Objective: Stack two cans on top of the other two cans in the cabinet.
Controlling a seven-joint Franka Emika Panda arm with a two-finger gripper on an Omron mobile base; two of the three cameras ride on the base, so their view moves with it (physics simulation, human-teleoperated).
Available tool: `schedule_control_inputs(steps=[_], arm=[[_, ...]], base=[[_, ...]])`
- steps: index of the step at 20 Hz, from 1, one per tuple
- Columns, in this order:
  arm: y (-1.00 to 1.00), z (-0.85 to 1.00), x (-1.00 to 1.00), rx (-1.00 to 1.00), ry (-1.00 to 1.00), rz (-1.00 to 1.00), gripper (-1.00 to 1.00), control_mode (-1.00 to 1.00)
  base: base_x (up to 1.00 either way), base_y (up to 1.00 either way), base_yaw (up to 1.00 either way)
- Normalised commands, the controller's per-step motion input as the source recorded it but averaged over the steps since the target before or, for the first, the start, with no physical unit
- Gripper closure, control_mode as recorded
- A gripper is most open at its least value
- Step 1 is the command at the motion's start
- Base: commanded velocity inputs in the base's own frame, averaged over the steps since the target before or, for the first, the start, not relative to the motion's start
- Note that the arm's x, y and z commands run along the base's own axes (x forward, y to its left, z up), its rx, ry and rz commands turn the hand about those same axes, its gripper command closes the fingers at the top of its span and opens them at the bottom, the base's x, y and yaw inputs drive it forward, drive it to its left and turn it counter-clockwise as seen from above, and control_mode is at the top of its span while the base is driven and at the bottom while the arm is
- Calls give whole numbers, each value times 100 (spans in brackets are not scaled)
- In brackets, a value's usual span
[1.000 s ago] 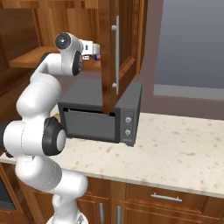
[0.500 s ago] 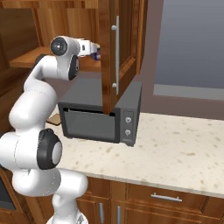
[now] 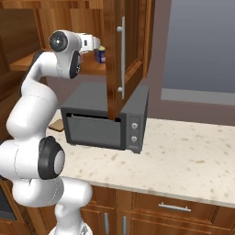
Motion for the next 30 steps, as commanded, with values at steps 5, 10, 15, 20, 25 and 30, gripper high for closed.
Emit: schedule_control_inputs(steps=[5,10,15,20,25,30], arm=[[22,0,-2,0,-9,0,100,-100],[20,1,12,0,-6,0,100,-100],[32,-1,20,1,0,0,100,-100],[20,0,29,0,0,0,100,-100],[6,-10,38,0,0,0,100,-100],[5,-9,39,1,0,0,100,-100]], base=[[0,0,0],[0,0,0],[0,0,0],[0,0,0],[0,0,0],[0,0,0]])
